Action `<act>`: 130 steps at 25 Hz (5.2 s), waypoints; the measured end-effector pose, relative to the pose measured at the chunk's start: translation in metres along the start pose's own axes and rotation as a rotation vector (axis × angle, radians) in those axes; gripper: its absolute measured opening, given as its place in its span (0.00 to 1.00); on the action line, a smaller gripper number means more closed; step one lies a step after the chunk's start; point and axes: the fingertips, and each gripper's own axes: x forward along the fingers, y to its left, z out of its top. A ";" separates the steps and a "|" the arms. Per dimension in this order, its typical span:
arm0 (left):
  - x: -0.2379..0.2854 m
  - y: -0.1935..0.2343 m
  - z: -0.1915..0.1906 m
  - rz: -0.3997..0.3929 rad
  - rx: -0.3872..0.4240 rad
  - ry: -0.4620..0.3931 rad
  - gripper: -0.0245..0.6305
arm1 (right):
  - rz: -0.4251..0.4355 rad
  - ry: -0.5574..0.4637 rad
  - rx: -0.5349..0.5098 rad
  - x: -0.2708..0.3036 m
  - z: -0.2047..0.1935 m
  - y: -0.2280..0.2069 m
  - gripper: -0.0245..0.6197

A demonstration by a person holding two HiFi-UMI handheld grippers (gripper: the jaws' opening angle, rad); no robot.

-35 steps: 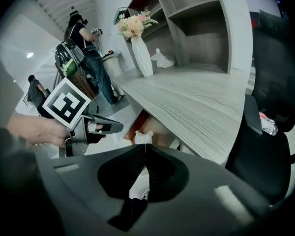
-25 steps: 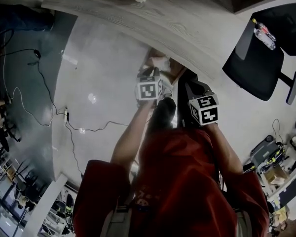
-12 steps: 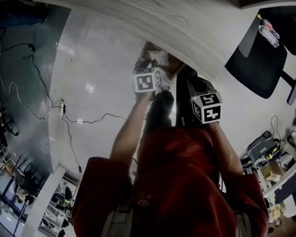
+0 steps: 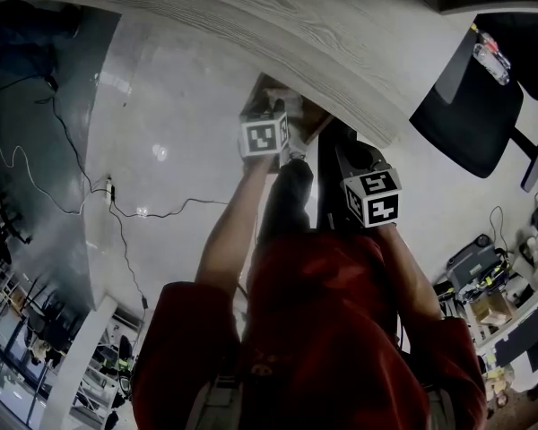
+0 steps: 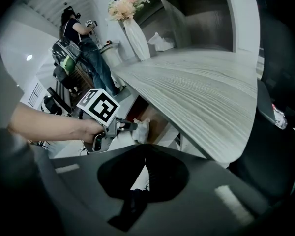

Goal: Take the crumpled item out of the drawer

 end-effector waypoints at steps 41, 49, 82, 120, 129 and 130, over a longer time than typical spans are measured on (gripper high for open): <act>-0.057 -0.020 -0.017 0.028 0.032 -0.007 0.06 | -0.033 -0.054 -0.037 -0.026 -0.001 0.015 0.04; -0.104 -0.033 -0.026 -0.010 0.035 -0.032 0.06 | -0.064 -0.085 -0.058 -0.045 0.002 0.031 0.04; -0.271 -0.067 0.001 -0.066 0.189 -0.292 0.05 | -0.252 -0.283 0.039 -0.140 0.017 0.053 0.04; -0.292 -0.068 0.002 -0.045 0.260 -0.360 0.05 | -0.247 -0.309 0.047 -0.157 0.014 0.054 0.04; -0.291 -0.073 0.001 -0.046 0.271 -0.356 0.05 | -0.243 -0.315 0.048 -0.160 0.011 0.052 0.04; -0.290 -0.073 0.001 -0.047 0.271 -0.356 0.05 | -0.243 -0.315 0.051 -0.160 0.011 0.051 0.04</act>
